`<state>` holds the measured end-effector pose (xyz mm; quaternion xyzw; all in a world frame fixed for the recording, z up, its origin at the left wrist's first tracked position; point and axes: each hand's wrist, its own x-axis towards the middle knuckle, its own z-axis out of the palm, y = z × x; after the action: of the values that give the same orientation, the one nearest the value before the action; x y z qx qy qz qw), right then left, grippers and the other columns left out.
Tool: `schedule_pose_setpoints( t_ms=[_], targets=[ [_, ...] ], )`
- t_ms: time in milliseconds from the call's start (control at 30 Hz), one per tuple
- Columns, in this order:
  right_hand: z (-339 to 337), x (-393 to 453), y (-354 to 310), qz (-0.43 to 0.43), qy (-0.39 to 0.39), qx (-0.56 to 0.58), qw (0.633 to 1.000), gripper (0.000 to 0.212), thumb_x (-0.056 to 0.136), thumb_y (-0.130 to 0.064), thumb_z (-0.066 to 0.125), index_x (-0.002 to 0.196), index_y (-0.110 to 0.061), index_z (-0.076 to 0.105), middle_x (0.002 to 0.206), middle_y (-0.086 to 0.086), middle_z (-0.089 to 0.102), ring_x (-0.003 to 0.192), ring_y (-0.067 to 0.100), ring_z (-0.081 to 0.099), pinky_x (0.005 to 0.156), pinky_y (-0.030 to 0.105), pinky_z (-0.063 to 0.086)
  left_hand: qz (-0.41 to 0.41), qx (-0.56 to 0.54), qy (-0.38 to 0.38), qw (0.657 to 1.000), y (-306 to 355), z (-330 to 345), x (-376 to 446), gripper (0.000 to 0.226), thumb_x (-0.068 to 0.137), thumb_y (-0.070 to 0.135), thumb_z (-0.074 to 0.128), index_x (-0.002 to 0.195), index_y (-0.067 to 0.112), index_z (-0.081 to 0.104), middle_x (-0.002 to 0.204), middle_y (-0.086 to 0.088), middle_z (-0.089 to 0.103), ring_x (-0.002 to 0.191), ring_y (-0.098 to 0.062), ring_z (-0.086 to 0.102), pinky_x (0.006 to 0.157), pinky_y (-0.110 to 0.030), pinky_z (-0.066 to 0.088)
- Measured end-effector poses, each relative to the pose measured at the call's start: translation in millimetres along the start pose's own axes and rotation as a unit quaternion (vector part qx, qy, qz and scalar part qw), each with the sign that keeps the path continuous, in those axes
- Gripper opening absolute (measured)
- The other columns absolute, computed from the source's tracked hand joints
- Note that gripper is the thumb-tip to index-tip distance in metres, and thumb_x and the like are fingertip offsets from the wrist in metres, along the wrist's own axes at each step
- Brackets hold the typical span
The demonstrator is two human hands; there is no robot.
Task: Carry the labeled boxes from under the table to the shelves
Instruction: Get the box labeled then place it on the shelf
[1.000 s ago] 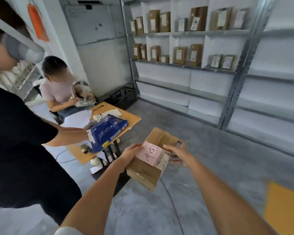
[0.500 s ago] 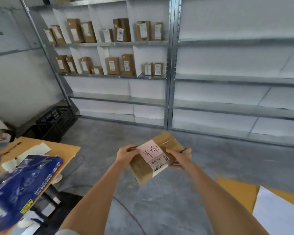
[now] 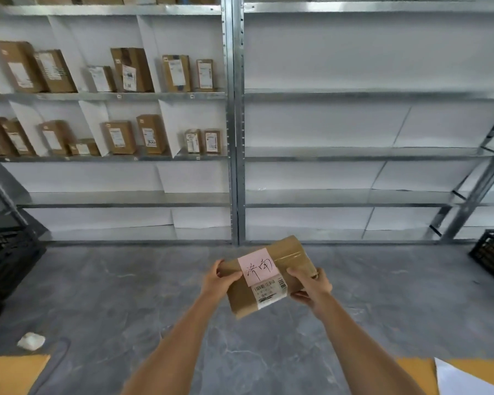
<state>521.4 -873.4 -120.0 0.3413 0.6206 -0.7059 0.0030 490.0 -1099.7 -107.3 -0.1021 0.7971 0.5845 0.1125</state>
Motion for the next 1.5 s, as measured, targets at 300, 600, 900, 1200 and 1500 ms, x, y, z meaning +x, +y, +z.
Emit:
schedule_pose_setpoints(
  t_ms=[300, 600, 900, 1200, 1500],
  targets=[
    [-4.0, 85.9, -33.3, -0.004, 0.052, 0.010, 0.999, 0.060, 0.064, -0.033, 0.084, 0.106, -0.010, 0.048, 0.111, 0.013, 0.058, 0.097, 0.028, 0.062, 0.073, 0.042, 0.060, 0.041, 0.023, -0.064, 0.997, 41.2, 56.3, 93.6, 0.045, 0.081, 0.024, 0.072, 0.120, 0.013, 0.053, 0.119, -0.001, 0.063, 0.087, -0.008, 0.057, 0.068, -0.016, 0.044],
    [-39.0, 197.8, -114.2, -0.106, 0.076, -0.161, 0.978, 0.066, 0.070, -0.046, 0.076, 0.124, -0.022, 0.046, 0.116, 0.003, 0.063, 0.094, 0.018, 0.058, 0.083, 0.032, 0.051, 0.091, 0.061, -0.108, 0.988, 126.7, 138.8, 208.8, 0.066, 0.078, 0.026, 0.074, 0.130, 0.013, 0.037, 0.121, -0.003, 0.056, 0.096, -0.013, 0.052, 0.071, -0.022, 0.044],
    [-89.5, 286.7, -179.9, -0.102, 0.075, -0.251, 0.960, 0.108, 0.053, -0.053, 0.083, 0.140, -0.017, 0.029, 0.134, 0.007, 0.051, 0.120, 0.026, 0.051, 0.100, 0.042, 0.047, 0.147, 0.082, -0.225, 0.960, 202.9, 219.1, 300.0, 0.062, 0.073, 0.020, 0.078, 0.126, 0.024, 0.045, 0.128, -0.001, 0.061, 0.101, -0.013, 0.056, 0.086, -0.027, 0.045],
    [-148.2, 369.9, -237.5, -0.102, 0.161, -0.292, 0.937, 0.130, 0.049, -0.046, 0.085, 0.147, -0.028, 0.000, 0.140, 0.010, 0.045, 0.123, 0.032, 0.049, 0.100, 0.047, 0.045, 0.164, 0.137, -0.352, 0.911, 268.6, 340.7, 406.4, 0.076, 0.063, 0.027, 0.086, 0.118, 0.039, 0.035, 0.111, 0.014, 0.054, 0.104, -0.012, 0.049, 0.089, -0.030, 0.041],
    [-241.3, 400.6, -294.8, -0.079, 0.298, -0.260, 0.915, 0.117, 0.054, -0.040, 0.086, 0.145, -0.027, 0.013, 0.129, 0.006, 0.054, 0.114, 0.026, 0.054, 0.091, 0.040, 0.050, 0.225, 0.147, -0.447, 0.853, 344.8, 481.7, 441.8, 0.096, 0.062, 0.028, 0.087, 0.139, 0.026, 0.029, 0.136, 0.002, 0.049, 0.118, -0.016, 0.046, 0.102, -0.038, 0.041]
  ],
)
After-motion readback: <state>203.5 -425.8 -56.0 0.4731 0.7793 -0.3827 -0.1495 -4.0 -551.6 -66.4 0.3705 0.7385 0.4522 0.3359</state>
